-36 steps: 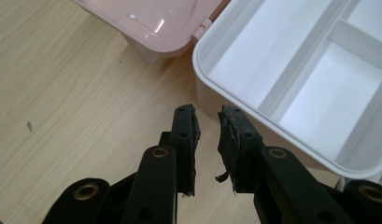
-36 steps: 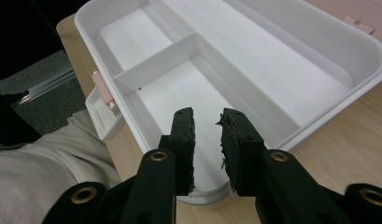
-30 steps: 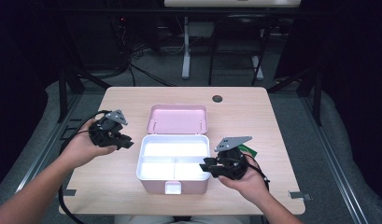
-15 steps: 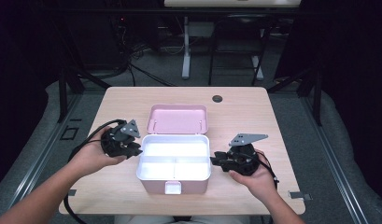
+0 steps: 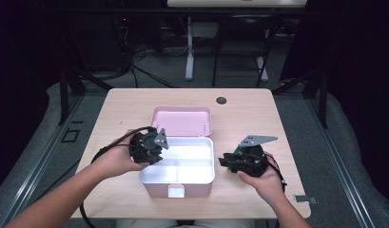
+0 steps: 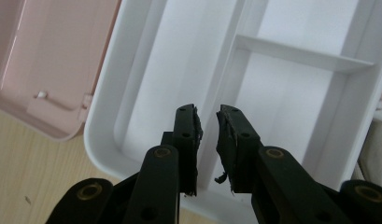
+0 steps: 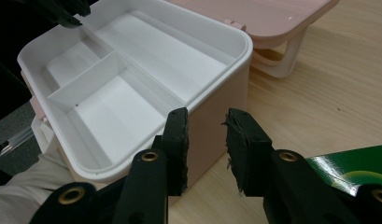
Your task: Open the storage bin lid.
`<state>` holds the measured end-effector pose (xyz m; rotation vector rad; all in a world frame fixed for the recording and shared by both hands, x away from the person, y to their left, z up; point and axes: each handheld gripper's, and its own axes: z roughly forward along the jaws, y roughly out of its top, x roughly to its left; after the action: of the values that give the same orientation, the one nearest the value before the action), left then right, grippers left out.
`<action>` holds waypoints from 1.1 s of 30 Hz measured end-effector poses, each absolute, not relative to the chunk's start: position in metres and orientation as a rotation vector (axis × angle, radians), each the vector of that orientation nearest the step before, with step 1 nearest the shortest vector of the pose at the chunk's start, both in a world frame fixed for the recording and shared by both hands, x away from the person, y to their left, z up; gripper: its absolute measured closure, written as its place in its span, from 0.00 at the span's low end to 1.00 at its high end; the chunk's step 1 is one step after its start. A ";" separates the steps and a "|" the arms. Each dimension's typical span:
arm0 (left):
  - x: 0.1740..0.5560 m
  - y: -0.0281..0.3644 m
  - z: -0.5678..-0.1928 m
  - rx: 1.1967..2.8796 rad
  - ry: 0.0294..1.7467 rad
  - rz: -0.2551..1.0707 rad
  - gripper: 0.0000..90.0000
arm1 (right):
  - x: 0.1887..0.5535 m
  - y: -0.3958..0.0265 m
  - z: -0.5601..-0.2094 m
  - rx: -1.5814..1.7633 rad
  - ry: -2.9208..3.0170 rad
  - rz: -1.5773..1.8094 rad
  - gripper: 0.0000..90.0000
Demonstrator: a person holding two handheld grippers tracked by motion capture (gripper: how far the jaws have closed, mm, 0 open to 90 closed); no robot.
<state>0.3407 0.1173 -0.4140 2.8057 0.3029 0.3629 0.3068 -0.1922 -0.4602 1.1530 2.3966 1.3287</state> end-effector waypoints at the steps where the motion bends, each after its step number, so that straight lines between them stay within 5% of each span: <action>1: 0.341 0.113 -0.414 2.818 0.279 0.370 0.84 | 0.307 -0.193 -0.460 1.157 2.394 1.330 0.76; 33: 0.343 0.063 -0.443 3.005 0.035 0.450 0.92 | 0.313 -0.209 -0.467 1.245 2.365 1.341 0.76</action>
<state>0.3427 0.0629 -0.4434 3.0049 0.0347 0.4495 0.3131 -0.2089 -0.4671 1.2453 2.3651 1.3407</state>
